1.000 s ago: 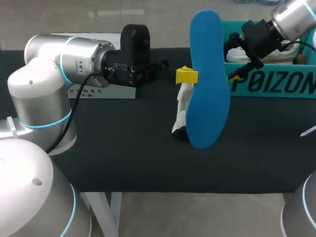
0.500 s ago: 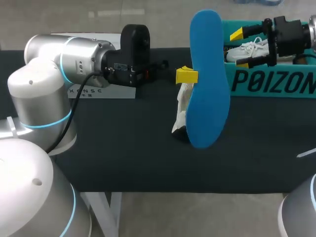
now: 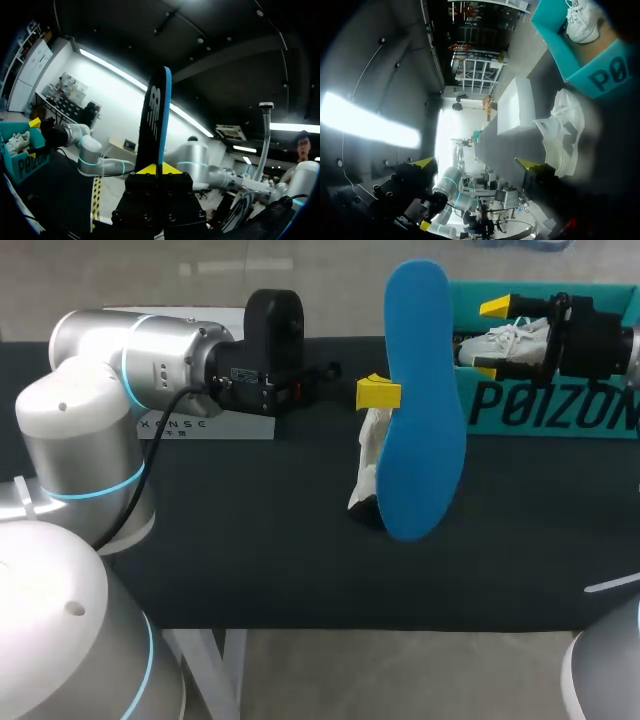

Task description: Take the shoe out of the shoebox, open the shoe tongue, remove and reinsert the insole, then place the shoe into the shoebox

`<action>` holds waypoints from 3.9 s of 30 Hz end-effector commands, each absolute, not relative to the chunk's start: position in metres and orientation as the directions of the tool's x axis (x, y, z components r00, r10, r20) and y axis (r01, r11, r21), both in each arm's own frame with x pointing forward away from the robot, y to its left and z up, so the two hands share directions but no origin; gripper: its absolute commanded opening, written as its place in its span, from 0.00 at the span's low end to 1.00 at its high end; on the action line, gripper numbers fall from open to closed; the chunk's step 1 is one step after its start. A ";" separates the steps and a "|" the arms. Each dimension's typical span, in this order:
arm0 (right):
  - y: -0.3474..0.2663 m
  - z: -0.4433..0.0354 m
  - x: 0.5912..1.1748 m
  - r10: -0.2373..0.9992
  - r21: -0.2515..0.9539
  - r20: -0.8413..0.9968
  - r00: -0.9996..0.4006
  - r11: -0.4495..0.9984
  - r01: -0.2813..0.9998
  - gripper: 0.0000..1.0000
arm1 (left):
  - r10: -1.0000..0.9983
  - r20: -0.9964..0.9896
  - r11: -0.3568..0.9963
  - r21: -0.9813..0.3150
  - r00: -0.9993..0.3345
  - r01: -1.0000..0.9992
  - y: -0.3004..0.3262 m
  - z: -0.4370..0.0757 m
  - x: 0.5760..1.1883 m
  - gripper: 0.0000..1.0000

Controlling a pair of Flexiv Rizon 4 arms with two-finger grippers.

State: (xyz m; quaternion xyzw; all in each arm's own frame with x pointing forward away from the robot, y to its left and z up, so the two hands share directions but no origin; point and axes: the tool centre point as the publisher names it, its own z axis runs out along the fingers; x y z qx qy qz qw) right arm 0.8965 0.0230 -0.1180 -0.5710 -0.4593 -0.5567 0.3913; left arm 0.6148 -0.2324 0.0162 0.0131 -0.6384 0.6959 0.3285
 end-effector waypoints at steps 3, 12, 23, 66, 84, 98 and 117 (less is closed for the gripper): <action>0.026 -0.110 0.894 0.127 0.057 0.992 -0.023 -0.267 0.962 1.00 | 0.440 0.437 0.029 -0.880 -0.784 -0.474 -0.233 0.016 0.614 0.00; 0.025 -0.110 0.894 0.134 0.051 0.991 -0.017 -0.260 0.964 1.00 | 0.450 0.340 0.133 -0.940 -0.826 -0.315 -0.233 0.013 0.617 0.00; 0.025 -0.110 0.894 0.134 0.051 0.991 -0.017 -0.260 0.964 1.00 | 0.600 -0.424 0.216 -0.731 -0.679 0.647 -0.231 0.017 0.694 0.00; 0.025 -0.110 0.894 0.134 0.051 0.991 -0.017 -0.260 0.964 1.00 | 0.439 -0.809 0.247 0.527 0.391 0.813 -0.232 -0.046 0.733 0.00; 0.025 -0.110 0.894 0.134 0.051 0.991 -0.017 -0.260 0.964 1.00 | 0.388 -0.900 0.320 -0.070 -0.198 0.945 -0.265 -0.063 0.763 0.00; 0.025 -0.110 0.894 0.134 0.051 0.991 -0.017 -0.260 0.964 1.00 | 0.503 -0.864 0.261 0.114 -0.034 0.959 -0.264 -0.076 0.756 0.00; 0.031 -0.104 0.882 0.128 0.084 0.990 -0.064 -0.158 0.984 1.00 | 0.461 -0.887 0.072 0.028 -0.009 0.997 -0.270 -0.088 0.793 0.00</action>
